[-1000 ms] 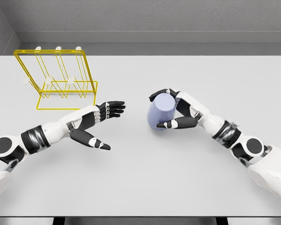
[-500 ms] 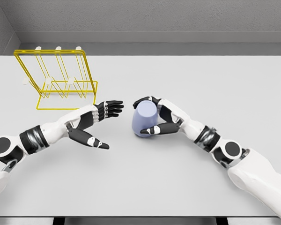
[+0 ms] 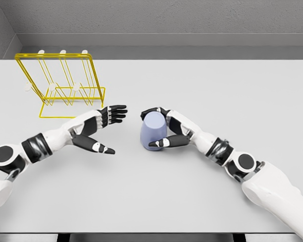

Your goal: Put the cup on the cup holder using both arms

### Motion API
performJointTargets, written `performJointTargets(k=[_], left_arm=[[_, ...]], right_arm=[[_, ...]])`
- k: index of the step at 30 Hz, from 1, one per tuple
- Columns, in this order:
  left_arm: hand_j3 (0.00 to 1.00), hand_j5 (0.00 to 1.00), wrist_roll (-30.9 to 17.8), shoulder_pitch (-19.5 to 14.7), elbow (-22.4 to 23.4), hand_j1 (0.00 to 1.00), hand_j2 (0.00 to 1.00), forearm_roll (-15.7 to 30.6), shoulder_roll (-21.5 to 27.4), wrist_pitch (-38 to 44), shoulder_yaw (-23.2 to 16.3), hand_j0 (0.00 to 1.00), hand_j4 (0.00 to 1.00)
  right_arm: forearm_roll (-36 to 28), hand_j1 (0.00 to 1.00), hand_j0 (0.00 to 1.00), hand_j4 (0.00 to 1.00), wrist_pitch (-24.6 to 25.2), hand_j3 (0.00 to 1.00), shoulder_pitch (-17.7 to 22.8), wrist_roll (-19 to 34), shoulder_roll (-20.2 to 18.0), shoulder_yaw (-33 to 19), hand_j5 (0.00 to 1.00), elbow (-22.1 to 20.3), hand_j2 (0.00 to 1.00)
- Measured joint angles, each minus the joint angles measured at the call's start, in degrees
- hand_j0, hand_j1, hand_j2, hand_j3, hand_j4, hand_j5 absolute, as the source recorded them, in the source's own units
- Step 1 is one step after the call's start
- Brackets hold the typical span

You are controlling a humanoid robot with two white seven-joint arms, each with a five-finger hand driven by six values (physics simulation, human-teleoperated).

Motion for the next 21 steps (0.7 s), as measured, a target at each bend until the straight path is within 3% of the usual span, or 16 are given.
performJointTargets(k=[9, 15, 21], left_arm=[[1.0, 1.0, 0.62, 0.35, 2.77, 1.0, 1.0, -0.11, -2.69, -0.08, 0.92, 1.0, 1.0], [1.0, 1.0, 0.65, 0.62, 2.84, 1.0, 1.0, -1.63, -4.53, -0.13, 1.26, 1.0, 1.0], [1.0, 1.0, 0.61, 0.53, 4.77, 1.0, 1.0, -4.32, -8.31, -0.07, 2.67, 1.0, 1.0]], right_arm=[[1.45, 1.0, 1.0, 1.0, 0.32, 1.0, 0.0, -0.04, 0.32, -0.04, 1.0, 0.39, 1.0], [2.1, 1.0, 1.0, 1.0, 0.25, 1.0, -1.76, -0.07, -0.9, -0.18, 1.0, 0.91, 1.0], [2.85, 1.0, 1.0, 1.0, 0.05, 1.0, -2.02, 0.13, -5.44, -0.09, 1.0, 1.0, 1.0]])
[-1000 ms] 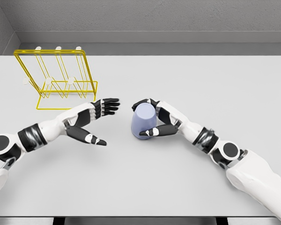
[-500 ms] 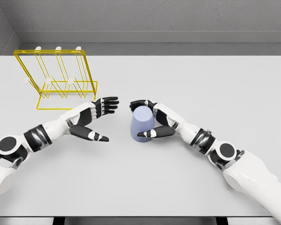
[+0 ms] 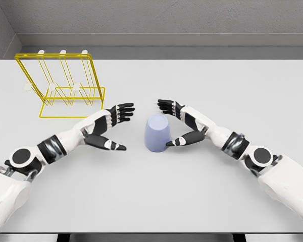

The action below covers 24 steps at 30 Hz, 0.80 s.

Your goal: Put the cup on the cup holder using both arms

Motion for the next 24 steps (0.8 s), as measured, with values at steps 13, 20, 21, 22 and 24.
performJointTargets(k=[13, 20, 21, 22, 24], left_arm=[[1.0, 1.0, -0.1, 0.0, 3.34, 1.0, 1.0, -0.66, -4.45, -0.29, 0.57, 1.0, 1.0], [1.0, 1.0, -0.12, -0.44, 5.8, 1.0, 1.0, -3.7, -8.0, -1.75, 0.55, 1.0, 1.0], [1.0, 1.0, -0.12, -0.44, 6.0, 1.0, 1.0, -3.93, -8.23, -1.9, 0.56, 1.0, 1.0], [1.0, 1.0, -0.12, -0.53, 6.19, 1.0, 1.0, -4.08, -8.41, -2.01, 0.57, 1.0, 1.0], [1.0, 1.0, -0.19, -1.41, 7.01, 1.0, 1.0, -4.25, -8.65, -2.17, 0.63, 1.0, 1.0]], right_arm=[[1.62, 1.0, 1.0, 1.0, -8.15, 1.0, -3.78, -0.11, -18.91, 0.0, 1.0, -1.21, 1.0], [8.72, 1.0, 1.0, 1.0, -9.17, 1.0, -7.3, 0.21, -23.87, 1.94, 1.0, -0.78, 1.0], [10.77, 1.0, 1.0, 1.0, -9.22, 1.0, -7.38, 0.23, -23.99, 0.71, 1.0, -0.26, 1.0], [13.63, 1.0, 1.0, 1.0, -9.24, 1.0, -7.38, 0.22, -24.01, -1.06, 1.0, 0.22, 1.0], [19.36, 1.0, 1.0, 1.0, -9.27, 1.0, -8.87, 0.19, -23.98, -4.32, 1.0, 0.72, 1.0]])
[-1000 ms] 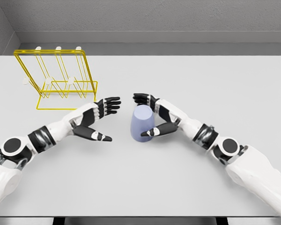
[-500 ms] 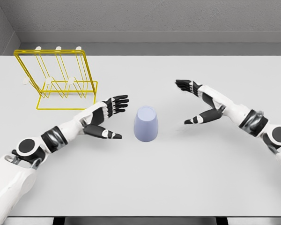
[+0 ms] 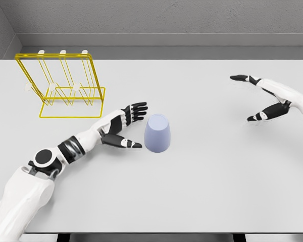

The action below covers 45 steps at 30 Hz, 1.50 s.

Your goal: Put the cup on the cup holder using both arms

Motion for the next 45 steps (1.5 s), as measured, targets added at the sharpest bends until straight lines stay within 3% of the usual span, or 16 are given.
performJointTargets(k=[8, 10, 15, 45], left_arm=[[1.0, 1.0, -0.1, 0.09, 1.41, 1.0, 1.0, -0.51, -1.69, -0.24, 0.68, 1.0, 1.0], [1.0, 1.0, -0.1, 0.44, 1.39, 1.0, 1.0, -0.7, -1.92, -0.64, 0.6, 1.0, 1.0], [1.0, 1.0, -0.22, 0.53, 1.35, 1.0, 1.0, -0.86, -2.03, -2.0, 0.44, 1.0, 1.0], [1.0, 1.0, -1.15, 0.35, 0.96, 1.0, 1.0, -3.03, -3.94, -8.16, -1.57, 1.0, 1.0]], right_arm=[[6.14, 1.0, 1.0, 1.0, -0.04, 1.0, -0.01, -0.09, -0.29, -3.77, 1.0, 0.28, 1.0], [7.23, 1.0, 1.0, 1.0, -0.07, 1.0, 2.45, 1.61, 0.07, -6.54, 1.0, 0.36, 1.0], [8.72, 1.0, 1.0, 1.0, -0.06, 1.0, 2.72, 6.18, 2.37, -11.25, 1.0, 0.48, 1.0], [15.73, 1.0, 1.0, 1.0, -0.08, 1.0, 3.77, 7.21, 2.95, -13.24, 1.0, 0.69, 1.0]])
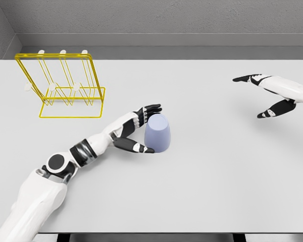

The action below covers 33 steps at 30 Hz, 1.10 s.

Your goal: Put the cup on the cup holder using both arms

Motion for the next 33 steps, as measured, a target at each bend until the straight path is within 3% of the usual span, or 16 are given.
performJointTargets(k=[16, 23, 33], left_arm=[[1.0, 1.0, -0.41, -0.26, 0.73, 1.0, 1.0, -1.19, -2.68, -0.18, 0.0, 1.0, 1.0], [0.66, 0.66, -0.26, -0.26, 0.76, 0.66, 0.66, -0.78, -2.94, -0.13, 0.09, 0.66, 0.66], [0.45, 0.45, -0.65, -0.26, 0.58, 0.45, 0.45, -0.86, -2.95, -0.26, 0.1, 0.45, 0.45]], right_arm=[[0.08, 1.0, 1.0, 1.0, 0.0, 1.0, 0.0, -0.02, -0.2, -0.07, 1.0, -0.03, 1.0], [0.15, 1.0, 1.0, 1.0, 0.0, 1.0, -0.09, 0.06, -0.13, -0.07, 1.0, 0.29, 1.0], [0.23, 1.0, 1.0, 1.0, 0.0, 1.0, -0.09, 0.07, 0.03, -0.07, 1.0, 0.45, 1.0]])
